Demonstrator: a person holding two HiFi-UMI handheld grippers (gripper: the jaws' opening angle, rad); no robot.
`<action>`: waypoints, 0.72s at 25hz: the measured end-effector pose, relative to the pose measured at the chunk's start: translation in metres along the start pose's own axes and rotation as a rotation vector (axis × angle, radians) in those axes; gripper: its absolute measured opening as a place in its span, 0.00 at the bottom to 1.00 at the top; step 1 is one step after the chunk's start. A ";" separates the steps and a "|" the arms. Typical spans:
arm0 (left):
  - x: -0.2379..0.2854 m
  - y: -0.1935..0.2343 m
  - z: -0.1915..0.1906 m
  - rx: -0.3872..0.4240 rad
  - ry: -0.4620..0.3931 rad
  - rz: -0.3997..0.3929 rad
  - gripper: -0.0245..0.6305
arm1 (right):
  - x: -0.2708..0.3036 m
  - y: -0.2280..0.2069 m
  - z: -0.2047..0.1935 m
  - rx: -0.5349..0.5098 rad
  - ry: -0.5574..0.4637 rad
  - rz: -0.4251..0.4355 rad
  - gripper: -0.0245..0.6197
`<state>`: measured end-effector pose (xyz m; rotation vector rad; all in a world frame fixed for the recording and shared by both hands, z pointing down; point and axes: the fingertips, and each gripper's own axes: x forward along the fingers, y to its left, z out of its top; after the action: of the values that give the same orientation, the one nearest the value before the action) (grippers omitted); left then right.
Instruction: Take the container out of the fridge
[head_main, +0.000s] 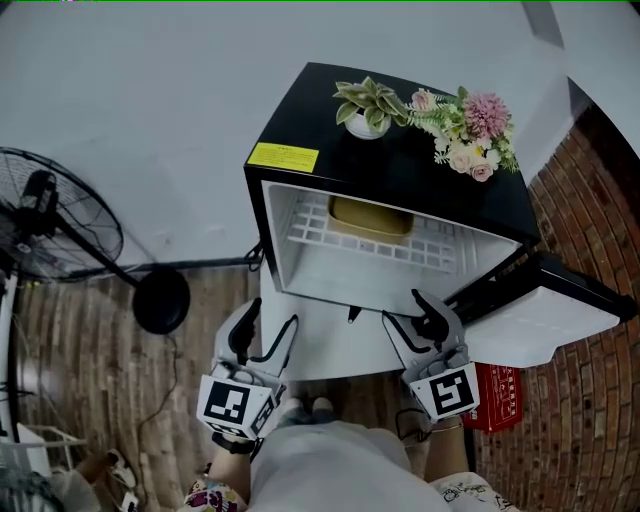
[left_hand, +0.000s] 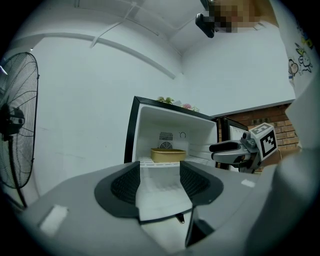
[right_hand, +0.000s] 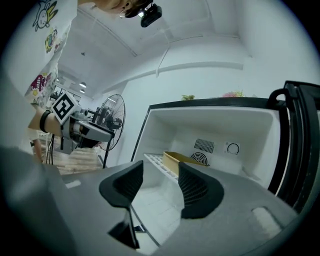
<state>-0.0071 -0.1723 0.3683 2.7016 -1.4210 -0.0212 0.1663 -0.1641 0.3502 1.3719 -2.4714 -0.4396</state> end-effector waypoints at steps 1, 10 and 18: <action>-0.001 0.000 -0.001 -0.001 0.001 0.000 0.41 | 0.003 0.000 0.000 -0.025 0.011 0.005 0.37; -0.003 -0.001 -0.005 -0.007 -0.001 0.003 0.41 | 0.032 -0.012 -0.003 -0.112 0.076 0.023 0.37; -0.003 0.001 -0.008 -0.014 -0.001 0.005 0.41 | 0.061 -0.009 0.000 -0.193 0.106 0.083 0.37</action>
<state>-0.0094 -0.1695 0.3763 2.6872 -1.4220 -0.0331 0.1421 -0.2204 0.3529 1.1810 -2.3231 -0.5554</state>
